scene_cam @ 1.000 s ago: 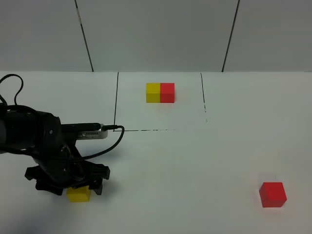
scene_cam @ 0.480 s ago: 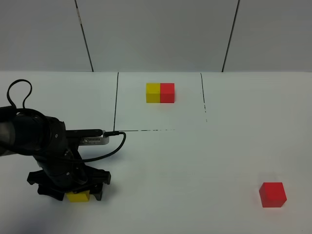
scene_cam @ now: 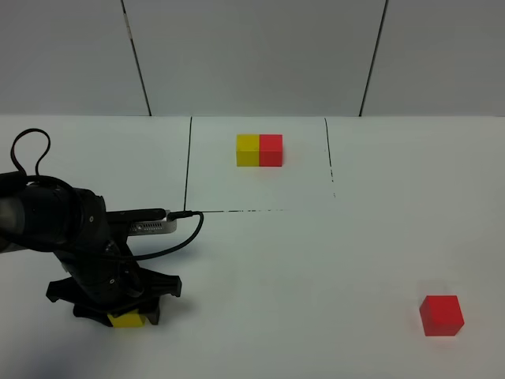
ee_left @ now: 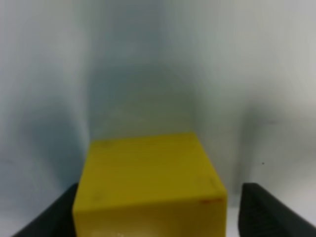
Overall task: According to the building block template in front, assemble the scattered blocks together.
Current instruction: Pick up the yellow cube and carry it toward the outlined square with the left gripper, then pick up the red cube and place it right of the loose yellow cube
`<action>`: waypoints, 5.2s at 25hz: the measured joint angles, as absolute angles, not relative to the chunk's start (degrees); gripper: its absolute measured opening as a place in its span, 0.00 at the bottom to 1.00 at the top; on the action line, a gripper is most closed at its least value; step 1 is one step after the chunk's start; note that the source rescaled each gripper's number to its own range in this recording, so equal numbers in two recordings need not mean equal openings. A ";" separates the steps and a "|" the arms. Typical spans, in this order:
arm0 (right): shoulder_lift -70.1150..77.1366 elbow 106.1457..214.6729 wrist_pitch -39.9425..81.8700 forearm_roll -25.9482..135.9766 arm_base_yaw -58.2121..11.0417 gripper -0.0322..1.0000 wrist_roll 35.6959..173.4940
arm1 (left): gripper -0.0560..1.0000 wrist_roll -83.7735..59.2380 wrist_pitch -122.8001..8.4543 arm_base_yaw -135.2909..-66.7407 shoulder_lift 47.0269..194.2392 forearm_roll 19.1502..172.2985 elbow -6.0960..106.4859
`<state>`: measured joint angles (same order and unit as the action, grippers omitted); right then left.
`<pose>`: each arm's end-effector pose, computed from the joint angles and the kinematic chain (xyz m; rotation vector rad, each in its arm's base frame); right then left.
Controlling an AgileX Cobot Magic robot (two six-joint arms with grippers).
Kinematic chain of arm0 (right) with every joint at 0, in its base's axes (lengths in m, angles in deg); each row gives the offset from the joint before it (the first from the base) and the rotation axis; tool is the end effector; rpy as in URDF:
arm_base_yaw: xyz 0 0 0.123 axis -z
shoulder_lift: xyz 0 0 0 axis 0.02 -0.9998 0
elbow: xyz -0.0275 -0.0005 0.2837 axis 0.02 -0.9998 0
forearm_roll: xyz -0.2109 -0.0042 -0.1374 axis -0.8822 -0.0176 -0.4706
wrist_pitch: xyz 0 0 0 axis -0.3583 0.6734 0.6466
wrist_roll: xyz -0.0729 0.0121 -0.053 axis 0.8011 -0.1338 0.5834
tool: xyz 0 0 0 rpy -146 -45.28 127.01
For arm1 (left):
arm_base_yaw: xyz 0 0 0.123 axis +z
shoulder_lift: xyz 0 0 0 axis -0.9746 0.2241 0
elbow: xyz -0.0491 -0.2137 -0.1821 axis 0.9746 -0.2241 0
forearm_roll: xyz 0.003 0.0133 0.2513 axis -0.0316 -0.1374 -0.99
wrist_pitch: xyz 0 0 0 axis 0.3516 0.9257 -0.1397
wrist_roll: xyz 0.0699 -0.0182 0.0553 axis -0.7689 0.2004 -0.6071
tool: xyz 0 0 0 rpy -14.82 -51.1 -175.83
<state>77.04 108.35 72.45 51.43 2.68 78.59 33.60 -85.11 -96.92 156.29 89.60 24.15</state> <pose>-0.0047 0.0062 0.2750 0.0802 2.0433 0.1074 0.2965 -0.1137 0.1093 0.0544 3.0241 -0.1669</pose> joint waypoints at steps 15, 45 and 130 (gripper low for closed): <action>77.04 108.35 72.45 51.43 2.68 0.81 78.59 | 0.06 33.25 -92.06 -96.92 155.70 91.11 24.15; 77.04 108.35 72.45 51.43 2.68 0.81 78.59 | 0.06 -14.87 -120.13 -108.56 162.38 73.86 60.39; 77.04 108.35 72.45 51.43 2.68 0.81 78.59 | 0.92 -21.00 -121.07 -119.25 182.54 83.98 85.84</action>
<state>77.04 108.35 72.45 51.43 2.68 78.59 -21.00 -121.08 -119.25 182.54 83.98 85.84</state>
